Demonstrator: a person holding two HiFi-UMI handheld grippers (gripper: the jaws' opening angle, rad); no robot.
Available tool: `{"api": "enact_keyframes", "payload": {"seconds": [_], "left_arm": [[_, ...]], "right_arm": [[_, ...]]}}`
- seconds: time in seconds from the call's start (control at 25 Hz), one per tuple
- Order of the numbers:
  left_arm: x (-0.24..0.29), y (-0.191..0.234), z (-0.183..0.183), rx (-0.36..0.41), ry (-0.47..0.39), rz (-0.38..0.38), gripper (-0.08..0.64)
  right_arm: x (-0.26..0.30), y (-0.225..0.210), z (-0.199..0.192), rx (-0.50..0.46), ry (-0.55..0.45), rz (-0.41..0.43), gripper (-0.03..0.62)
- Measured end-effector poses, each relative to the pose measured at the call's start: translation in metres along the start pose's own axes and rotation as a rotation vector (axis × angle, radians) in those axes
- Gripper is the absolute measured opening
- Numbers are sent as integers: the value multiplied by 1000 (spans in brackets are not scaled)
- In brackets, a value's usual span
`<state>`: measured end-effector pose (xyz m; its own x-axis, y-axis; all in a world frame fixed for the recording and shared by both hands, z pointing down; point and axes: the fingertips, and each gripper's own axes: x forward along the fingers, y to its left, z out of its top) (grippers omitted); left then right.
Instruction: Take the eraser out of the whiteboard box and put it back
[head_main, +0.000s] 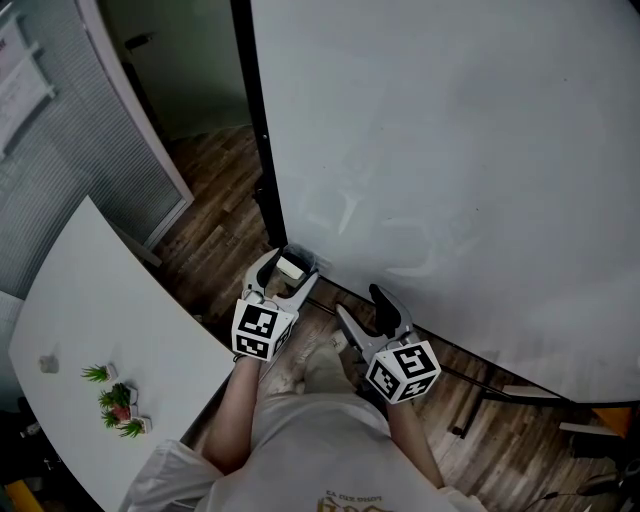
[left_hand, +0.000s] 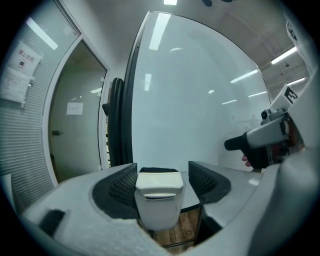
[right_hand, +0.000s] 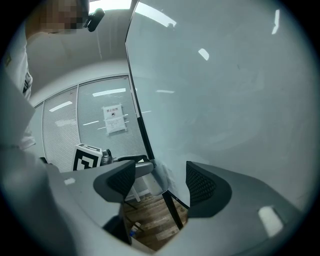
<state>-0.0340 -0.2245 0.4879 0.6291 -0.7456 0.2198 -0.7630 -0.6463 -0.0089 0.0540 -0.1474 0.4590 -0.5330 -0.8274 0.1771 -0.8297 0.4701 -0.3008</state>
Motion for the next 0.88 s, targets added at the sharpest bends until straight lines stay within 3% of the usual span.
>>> {"api": "enact_keyframes", "payload": {"seconds": [0.32, 0.88], "left_arm": [[8, 0, -1, 30, 8, 5, 310], [5, 2, 2, 10, -35, 23, 275]], "right_arm": [[1, -5, 1, 4, 2, 0, 316], [8, -7, 0, 10, 15, 4, 314]]}}
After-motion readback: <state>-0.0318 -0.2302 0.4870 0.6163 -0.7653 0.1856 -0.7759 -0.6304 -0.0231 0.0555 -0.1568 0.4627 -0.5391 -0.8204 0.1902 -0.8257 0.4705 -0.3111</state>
